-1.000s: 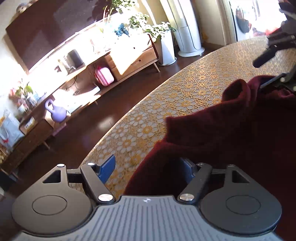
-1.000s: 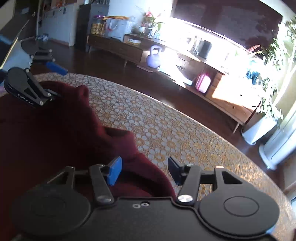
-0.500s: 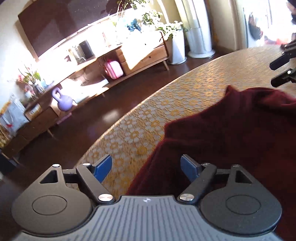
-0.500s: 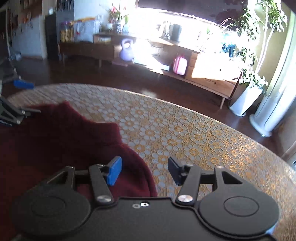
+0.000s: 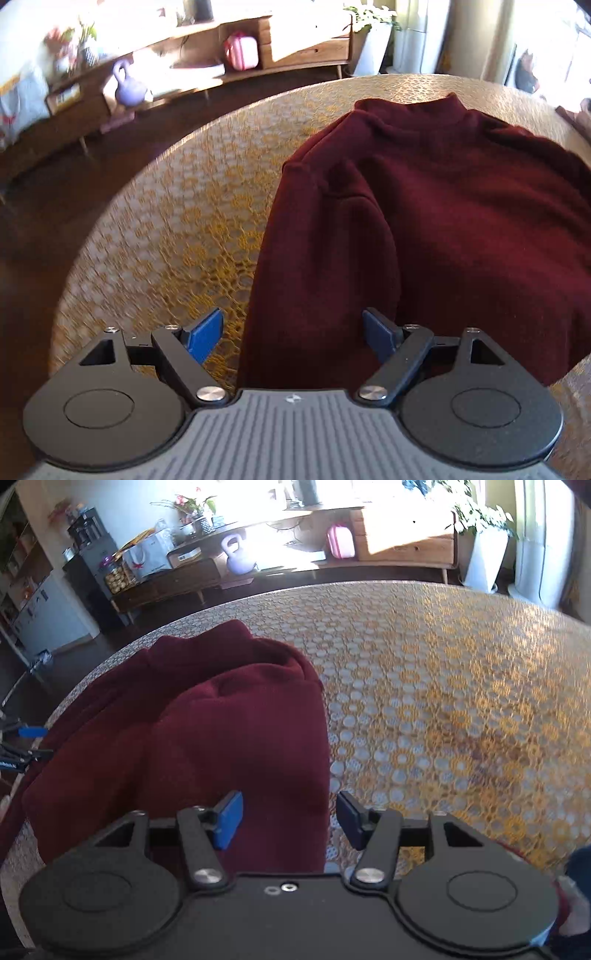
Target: Fold clothes
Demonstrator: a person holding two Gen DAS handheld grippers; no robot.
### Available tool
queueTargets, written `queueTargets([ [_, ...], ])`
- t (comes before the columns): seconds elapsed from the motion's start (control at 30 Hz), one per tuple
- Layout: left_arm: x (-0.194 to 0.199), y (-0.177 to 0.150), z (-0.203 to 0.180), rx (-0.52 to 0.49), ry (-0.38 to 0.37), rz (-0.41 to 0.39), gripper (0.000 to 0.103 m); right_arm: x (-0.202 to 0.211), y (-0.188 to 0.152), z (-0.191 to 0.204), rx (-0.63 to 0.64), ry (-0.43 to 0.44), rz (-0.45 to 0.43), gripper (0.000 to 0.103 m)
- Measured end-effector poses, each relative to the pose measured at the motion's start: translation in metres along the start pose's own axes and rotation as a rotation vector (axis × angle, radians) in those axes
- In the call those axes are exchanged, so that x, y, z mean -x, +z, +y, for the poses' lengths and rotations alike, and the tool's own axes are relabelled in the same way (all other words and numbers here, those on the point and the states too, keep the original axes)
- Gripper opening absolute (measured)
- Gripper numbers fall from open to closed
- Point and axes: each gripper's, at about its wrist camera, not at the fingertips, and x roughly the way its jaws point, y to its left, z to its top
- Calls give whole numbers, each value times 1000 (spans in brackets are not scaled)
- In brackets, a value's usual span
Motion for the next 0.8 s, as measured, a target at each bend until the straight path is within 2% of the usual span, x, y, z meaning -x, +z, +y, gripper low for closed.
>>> queueTargets([
  [0.07, -3, -2, 2, 44, -26, 2, 82, -2, -7, 8, 1, -4, 2, 103],
  [0.13, -5, -5, 3, 76, -48, -2, 73, -4, -11, 10, -4, -3, 0, 103],
  [0.2, -4, -9, 1, 97, -79, -9, 56, -6, -13, 10, -14, 8, -7, 103],
  [0.23, -3, -10, -2, 99, -87, -16, 51, -6, -14, 10, -19, 20, -13, 103],
  [0.27, -1, -10, -4, 96, -92, -23, 38, -5, -16, 10, -20, 30, -23, 103],
  [0.3, 1, -10, -7, 91, -95, -31, 30, -3, -16, 12, -9, 23, -36, 103],
  [0.33, 3, -9, -9, 84, -90, -40, 27, -2, -17, 15, 8, 4, -49, 103],
  [0.4, 6, -6, -12, 64, -60, -61, 12, 4, -15, 20, 38, -38, -87, 103],
  [0.57, 6, 14, -3, 33, 82, -83, 10, 17, 6, 19, 136, -227, -150, 103],
  [0.8, -17, 73, 8, -42, 266, -78, 10, 2, 71, -12, 278, -513, -149, 103],
])
